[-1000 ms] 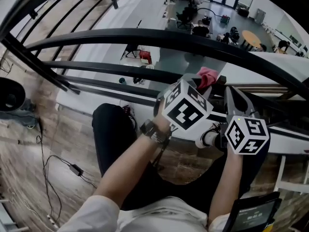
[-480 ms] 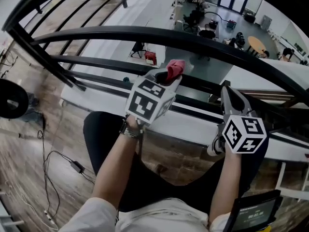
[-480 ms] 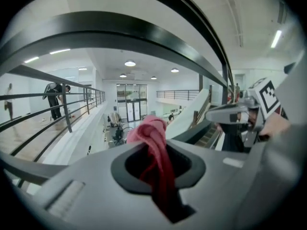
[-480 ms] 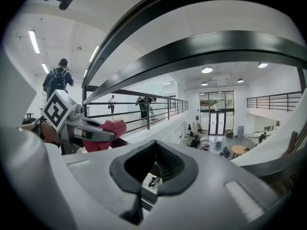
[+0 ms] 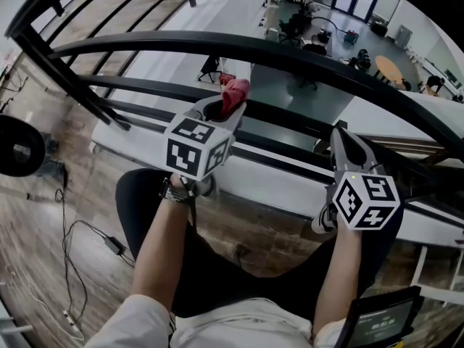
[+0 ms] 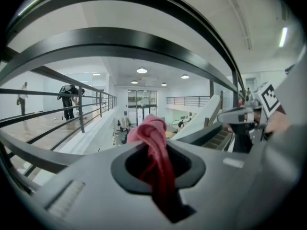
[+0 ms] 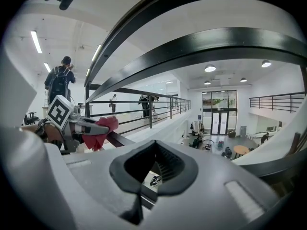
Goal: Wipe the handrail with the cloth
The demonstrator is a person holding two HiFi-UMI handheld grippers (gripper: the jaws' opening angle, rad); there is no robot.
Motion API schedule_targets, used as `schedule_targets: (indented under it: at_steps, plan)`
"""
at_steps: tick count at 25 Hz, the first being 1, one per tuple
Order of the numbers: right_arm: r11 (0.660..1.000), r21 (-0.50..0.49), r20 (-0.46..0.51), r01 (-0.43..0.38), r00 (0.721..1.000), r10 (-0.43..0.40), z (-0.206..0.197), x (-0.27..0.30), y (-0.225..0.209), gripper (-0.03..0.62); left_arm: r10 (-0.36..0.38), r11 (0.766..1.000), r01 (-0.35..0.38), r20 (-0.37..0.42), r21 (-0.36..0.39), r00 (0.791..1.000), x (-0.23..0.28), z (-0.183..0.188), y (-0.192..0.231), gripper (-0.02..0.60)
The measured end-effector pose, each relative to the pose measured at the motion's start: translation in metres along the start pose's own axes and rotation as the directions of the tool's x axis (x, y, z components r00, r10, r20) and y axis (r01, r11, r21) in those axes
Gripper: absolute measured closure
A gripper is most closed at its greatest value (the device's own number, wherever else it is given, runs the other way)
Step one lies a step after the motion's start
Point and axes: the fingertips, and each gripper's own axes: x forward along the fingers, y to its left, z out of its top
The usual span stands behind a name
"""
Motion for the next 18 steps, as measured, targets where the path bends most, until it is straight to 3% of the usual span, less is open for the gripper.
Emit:
schedule_targets:
  at_steps: [3, 6, 11, 18]
  plan:
    - [1.0, -0.002, -0.001, -0.006, 1.0, 0.006, 0.0, 0.002, 0.003, 0.592, -0.046, 0.999, 0.047, 0.034, -0.009, 0.998, -0.009, -0.005, 0.003, 0.518]
    - [1.0, -0.005, -0.001, -0.014, 1.0, 0.014, 0.0, 0.003, 0.007, 0.592, -0.109, 0.992, 0.109, 0.012, -0.068, 0.994, -0.02, -0.021, 0.006, 0.518]
    - [1.0, -0.009, -0.004, -0.022, 1.0, 0.022, 0.002, 0.006, 0.012, 0.592, -0.061, 0.997, 0.061, -0.015, -0.05, 0.998, -0.023, -0.04, 0.015, 0.518]
    - [0.999, -0.017, -0.012, -0.035, 0.999, 0.035, 0.003, 0.011, 0.02, 0.592, -0.097, 0.992, 0.095, -0.022, -0.081, 0.995, -0.021, -0.039, 0.012, 0.518]
